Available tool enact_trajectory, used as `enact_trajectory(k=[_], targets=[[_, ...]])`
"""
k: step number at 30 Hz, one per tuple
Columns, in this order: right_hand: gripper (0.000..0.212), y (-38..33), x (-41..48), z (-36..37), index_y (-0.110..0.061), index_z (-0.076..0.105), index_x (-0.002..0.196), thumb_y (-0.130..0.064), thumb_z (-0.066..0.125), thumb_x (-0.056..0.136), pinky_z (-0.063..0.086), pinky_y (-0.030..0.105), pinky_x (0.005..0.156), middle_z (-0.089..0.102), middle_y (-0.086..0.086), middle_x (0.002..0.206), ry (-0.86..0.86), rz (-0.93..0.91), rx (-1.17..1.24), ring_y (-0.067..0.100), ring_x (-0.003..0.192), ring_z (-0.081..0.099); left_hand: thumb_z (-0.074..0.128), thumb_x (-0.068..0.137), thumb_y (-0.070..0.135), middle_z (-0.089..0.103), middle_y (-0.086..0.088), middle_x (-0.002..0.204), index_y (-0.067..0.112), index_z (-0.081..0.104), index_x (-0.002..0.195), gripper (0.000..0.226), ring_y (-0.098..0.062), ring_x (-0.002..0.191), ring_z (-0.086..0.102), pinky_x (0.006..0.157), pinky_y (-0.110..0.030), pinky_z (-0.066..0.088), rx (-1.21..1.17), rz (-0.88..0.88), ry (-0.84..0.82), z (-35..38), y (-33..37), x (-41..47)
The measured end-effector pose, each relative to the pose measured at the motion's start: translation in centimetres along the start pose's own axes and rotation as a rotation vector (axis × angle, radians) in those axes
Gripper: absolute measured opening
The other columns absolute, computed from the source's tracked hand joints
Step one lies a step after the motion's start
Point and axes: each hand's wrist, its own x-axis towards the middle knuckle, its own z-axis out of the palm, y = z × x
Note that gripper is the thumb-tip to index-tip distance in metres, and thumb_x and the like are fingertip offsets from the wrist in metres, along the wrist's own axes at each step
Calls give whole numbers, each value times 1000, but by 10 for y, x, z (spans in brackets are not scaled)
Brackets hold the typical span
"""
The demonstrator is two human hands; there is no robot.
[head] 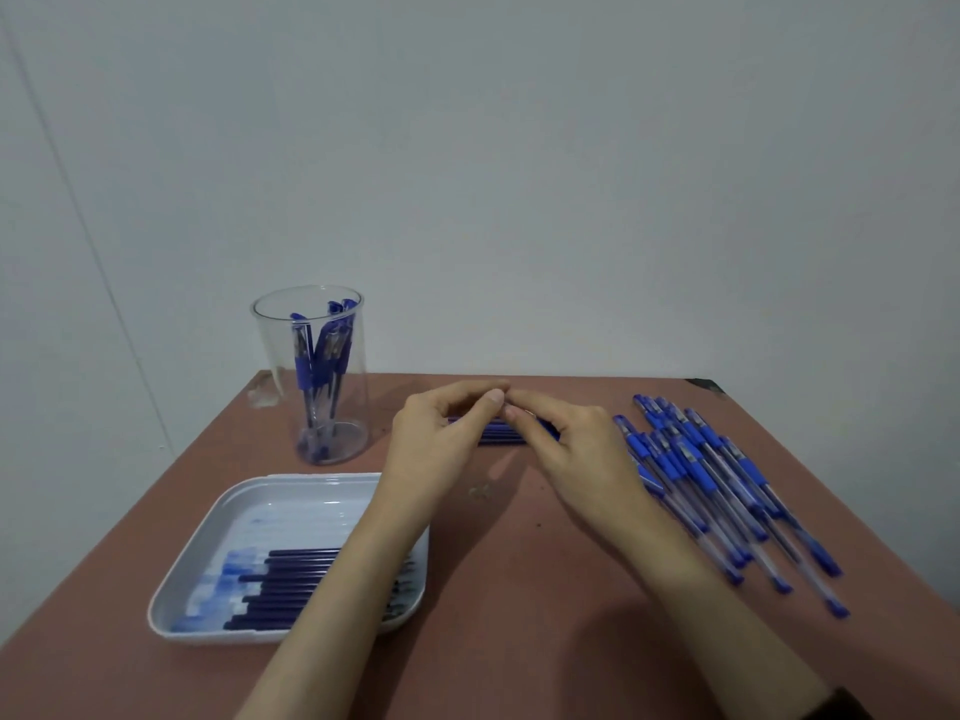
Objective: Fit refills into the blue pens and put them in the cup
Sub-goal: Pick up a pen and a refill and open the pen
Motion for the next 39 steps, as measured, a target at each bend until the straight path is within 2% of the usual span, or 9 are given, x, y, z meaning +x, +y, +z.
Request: enact_trajectory(k=[9,17,20,23,27,30,32,34,39], targets=[[26,-3,0,-1,-40,63,117,-43,50,95,53,41,81,73,-14,99,10,-28,-86,11,96,67,63,89,14,74,-5,90,12,71,105,18,-10,85,70,68,-19,54,-99,-72,-12,1,-1,0],[46,-3,-2,0,-40,63,118,-66,47,83,54,35,74,73,-14,85,-6,-7,-108,5,82,67,63,87,3,73,-15,85,2,69,98,13,-21,75,71,68,-26,58,-331,-183,19,0,1,-1],[34,0,-1,-4,-34,58,120,-44,60,88,39,29,61,53,-9,58,-44,38,-253,7,59,50,62,88,6,71,-8,77,9,70,91,9,-16,66,68,65,-25,58,-368,-162,169,-3,1,3],[19,7,4,-8,-17,53,111,-14,53,93,35,26,51,53,-2,66,1,177,-170,12,54,46,65,88,15,73,-5,76,18,69,87,5,-10,66,67,66,-25,56,-166,-91,217,-9,-3,6],[13,8,8,-12,-13,61,107,-12,54,95,37,24,54,61,5,74,152,144,-68,12,56,48,71,82,24,68,5,61,23,68,71,11,-2,52,59,55,-18,46,285,-27,-37,-1,-7,2],[28,5,4,-11,-22,64,122,-21,56,96,37,20,54,54,-8,64,165,79,-100,5,51,43,70,82,25,67,7,62,18,72,76,10,2,55,58,60,-16,45,524,26,-362,7,-7,-6],[32,5,3,-10,-22,63,126,-21,58,95,45,23,66,63,-9,79,141,80,-114,3,66,53,71,82,28,72,4,72,17,75,83,12,-1,66,62,67,-20,47,600,60,-491,9,-9,-9],[31,4,4,-9,-20,65,124,-19,58,94,45,23,75,66,-4,94,112,70,-119,9,81,57,70,83,29,73,4,76,17,75,87,14,-3,73,63,72,-23,48,617,69,-537,9,-10,-9],[21,6,3,-5,-11,68,110,-15,54,95,38,24,66,63,5,83,44,61,-140,16,74,53,70,82,34,70,6,72,23,74,85,12,-1,62,55,64,-22,45,698,91,-556,7,-12,-8]])
